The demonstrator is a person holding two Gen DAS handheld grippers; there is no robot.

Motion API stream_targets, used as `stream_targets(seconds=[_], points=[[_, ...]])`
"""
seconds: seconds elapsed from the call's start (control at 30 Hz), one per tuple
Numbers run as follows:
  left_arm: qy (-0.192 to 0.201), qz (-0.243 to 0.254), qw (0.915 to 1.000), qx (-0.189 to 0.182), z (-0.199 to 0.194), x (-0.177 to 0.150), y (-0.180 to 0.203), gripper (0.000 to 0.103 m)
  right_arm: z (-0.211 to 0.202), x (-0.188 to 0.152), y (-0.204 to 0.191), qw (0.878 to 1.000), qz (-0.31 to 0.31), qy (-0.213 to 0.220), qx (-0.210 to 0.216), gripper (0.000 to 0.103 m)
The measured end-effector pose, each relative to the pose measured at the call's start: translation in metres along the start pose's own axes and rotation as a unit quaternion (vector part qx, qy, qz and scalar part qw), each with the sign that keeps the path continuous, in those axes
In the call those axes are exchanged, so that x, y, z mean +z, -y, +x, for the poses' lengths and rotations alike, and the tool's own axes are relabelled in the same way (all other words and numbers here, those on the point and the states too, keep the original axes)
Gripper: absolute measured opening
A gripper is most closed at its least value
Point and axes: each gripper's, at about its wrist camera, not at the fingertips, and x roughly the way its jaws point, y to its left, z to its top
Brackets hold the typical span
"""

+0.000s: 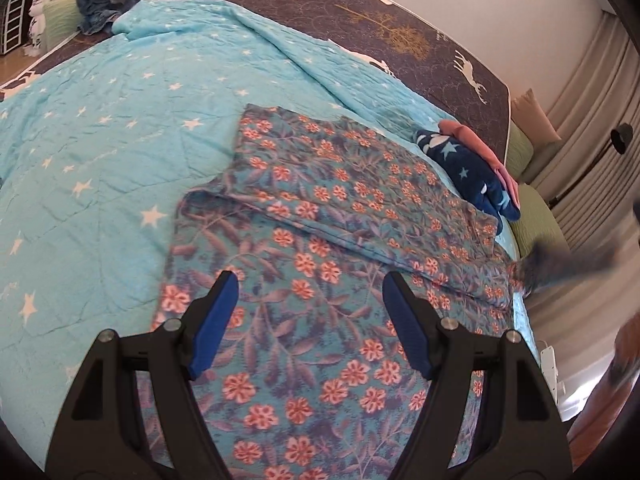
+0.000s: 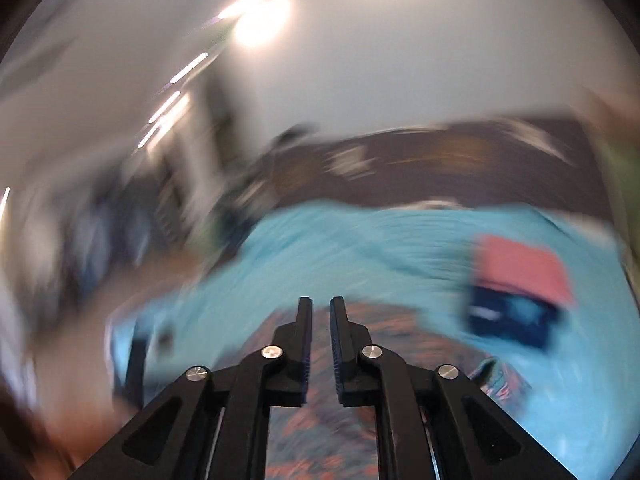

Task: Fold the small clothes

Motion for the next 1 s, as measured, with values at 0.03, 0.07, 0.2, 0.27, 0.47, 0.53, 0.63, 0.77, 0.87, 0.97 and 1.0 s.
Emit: stream_targets(seconds=[0.03,0.07,0.2,0.27,0.47,0.53,0.63,0.77,0.87,0.97,1.0], points=[[0.002,-0.001,1.0000,0.000,-0.002,0.000,-0.002,0.075,0.017,-0.010,-0.035,0.998,-0.056,-0.030,0.013,0.016],[0.004,-0.001,1.0000,0.001,-0.003,0.000,-0.005,0.075,0.026,-0.020,-0.055,0.995,-0.086,-0.048,0.019,0.017],[0.001,0.000,1.0000,-0.010,-0.004,-0.001,-0.009,0.075,0.030,-0.068,-0.064,0.993,-0.055,-0.101,0.022,0.023],[-0.003,0.015,0.9996,-0.026,-0.002,-0.001,-0.001,0.075,0.015,-0.088,-0.029,0.993,0.034,-0.113,-0.008,0.031],[-0.034,0.181,0.9769,-0.109,0.009,-0.015,0.086,0.076,-0.039,-0.150,0.076,0.943,0.290,-0.106,-0.124,0.044],[-0.047,0.248,0.9576,-0.139,0.015,-0.029,0.126,0.077,-0.056,-0.165,0.098,0.922,0.347,-0.095,-0.140,0.045],[-0.068,0.340,0.9238,-0.162,0.033,-0.055,0.176,0.077,-0.069,-0.190,0.117,0.894,0.413,-0.084,-0.155,0.047],[-0.089,0.448,0.8814,-0.120,0.070,-0.087,0.221,0.077,-0.077,-0.207,0.123,0.880,0.441,-0.082,-0.156,0.052],[-0.094,0.463,0.8753,-0.102,0.098,-0.088,0.233,0.058,-0.076,-0.210,0.126,0.881,0.444,-0.076,-0.147,0.055],[-0.120,0.400,0.8968,-0.145,0.101,-0.061,0.238,0.003,-0.067,-0.210,0.125,0.878,0.452,-0.072,-0.140,0.056],[-0.109,0.382,0.9026,-0.167,0.092,-0.052,0.238,0.003,-0.065,-0.210,0.125,0.877,0.455,-0.071,-0.138,0.056]])
